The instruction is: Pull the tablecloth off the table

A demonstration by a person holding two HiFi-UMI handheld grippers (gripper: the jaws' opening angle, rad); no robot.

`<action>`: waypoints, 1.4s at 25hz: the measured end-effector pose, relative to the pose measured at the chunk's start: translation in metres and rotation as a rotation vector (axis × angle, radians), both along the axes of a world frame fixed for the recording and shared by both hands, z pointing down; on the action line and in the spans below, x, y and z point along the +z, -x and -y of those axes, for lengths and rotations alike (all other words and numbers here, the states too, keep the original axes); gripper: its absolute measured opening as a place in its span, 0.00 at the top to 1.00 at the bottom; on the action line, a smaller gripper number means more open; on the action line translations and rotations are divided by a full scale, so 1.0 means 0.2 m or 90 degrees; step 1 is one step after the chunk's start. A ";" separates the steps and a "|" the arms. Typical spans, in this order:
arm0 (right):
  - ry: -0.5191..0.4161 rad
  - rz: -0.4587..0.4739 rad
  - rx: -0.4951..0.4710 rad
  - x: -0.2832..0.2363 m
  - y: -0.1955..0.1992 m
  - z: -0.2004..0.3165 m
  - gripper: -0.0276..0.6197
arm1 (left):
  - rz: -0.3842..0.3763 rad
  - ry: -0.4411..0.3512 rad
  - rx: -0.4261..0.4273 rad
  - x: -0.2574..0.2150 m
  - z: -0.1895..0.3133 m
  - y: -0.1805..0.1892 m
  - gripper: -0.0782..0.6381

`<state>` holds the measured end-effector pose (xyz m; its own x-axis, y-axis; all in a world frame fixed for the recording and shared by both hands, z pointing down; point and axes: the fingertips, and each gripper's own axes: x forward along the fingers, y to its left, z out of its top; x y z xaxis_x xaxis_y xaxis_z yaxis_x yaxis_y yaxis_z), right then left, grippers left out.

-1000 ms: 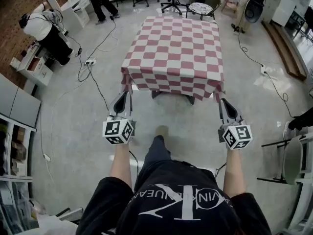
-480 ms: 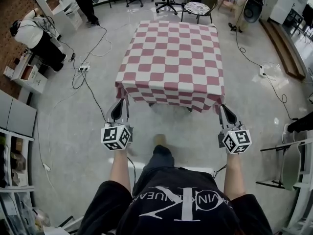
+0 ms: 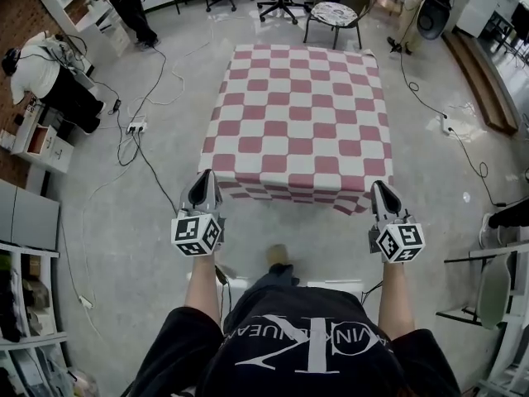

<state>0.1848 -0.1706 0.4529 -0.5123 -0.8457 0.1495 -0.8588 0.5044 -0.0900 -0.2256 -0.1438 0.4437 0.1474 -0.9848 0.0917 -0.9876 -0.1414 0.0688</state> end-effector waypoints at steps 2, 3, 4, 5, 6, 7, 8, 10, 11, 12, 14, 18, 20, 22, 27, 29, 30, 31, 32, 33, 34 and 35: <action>0.008 0.003 0.006 0.04 0.05 0.06 0.92 | -0.001 0.003 0.009 0.02 0.09 0.05 0.88; 0.013 0.005 0.009 0.05 0.08 0.10 0.92 | -0.002 0.004 0.015 0.03 0.15 0.08 0.88; 0.017 0.007 0.012 0.06 0.10 0.15 0.92 | -0.001 0.004 0.021 0.03 0.21 0.09 0.88; 0.020 0.009 0.016 0.06 0.12 0.20 0.92 | 0.001 0.004 0.029 0.03 0.27 0.11 0.88; 0.023 0.013 0.019 0.07 0.14 0.25 0.92 | 0.002 0.004 0.035 0.03 0.32 0.13 0.88; 0.025 0.017 0.022 0.08 0.16 0.28 0.92 | 0.003 0.004 0.041 0.04 0.38 0.15 0.88; 0.026 0.023 0.025 0.09 0.19 0.32 0.92 | 0.003 0.005 0.045 0.04 0.42 0.17 0.88; 0.028 0.033 0.028 0.10 0.23 0.37 0.91 | -0.003 0.006 0.050 0.06 0.50 0.21 0.88; 0.030 0.036 0.028 0.10 0.26 0.39 0.91 | -0.008 0.006 0.052 0.07 0.54 0.22 0.88; 0.033 0.037 0.026 0.11 0.28 0.41 0.89 | -0.013 0.007 0.054 0.08 0.57 0.23 0.88; 0.043 0.031 0.018 0.12 0.31 0.43 0.85 | -0.021 0.013 0.062 0.11 0.61 0.22 0.88; 0.066 0.012 0.008 0.16 0.30 0.46 0.77 | -0.034 0.036 0.086 0.20 0.66 0.16 0.88; 0.079 0.014 0.011 0.18 0.29 0.50 0.72 | -0.039 0.052 0.097 0.26 0.68 0.12 0.88; 0.093 0.014 0.013 0.23 0.28 0.53 0.69 | -0.042 0.066 0.102 0.31 0.70 0.10 0.88; 0.123 0.010 -0.006 0.33 0.32 0.69 0.64 | -0.048 0.076 0.083 0.33 0.81 0.12 0.88; 0.131 0.001 -0.024 0.34 0.35 0.77 0.63 | -0.045 0.074 0.074 0.31 0.87 0.14 0.88; 0.133 -0.007 -0.034 0.35 0.36 0.81 0.62 | -0.043 0.073 0.070 0.31 0.91 0.14 0.88; 0.136 -0.016 -0.043 0.37 0.37 0.85 0.62 | -0.041 0.072 0.066 0.30 0.94 0.14 0.88; 0.141 -0.023 -0.050 0.39 0.37 0.90 0.61 | -0.039 0.072 0.061 0.31 0.97 0.14 0.88; 0.146 -0.028 -0.055 0.41 0.37 0.94 0.60 | -0.038 0.075 0.058 0.32 1.00 0.14 0.88; 0.151 -0.034 -0.061 0.43 0.37 0.97 0.59 | -0.036 0.079 0.055 0.33 1.03 0.14 0.88; 0.157 -0.041 -0.068 0.44 0.37 1.01 0.59 | -0.034 0.084 0.055 0.34 1.06 0.13 0.88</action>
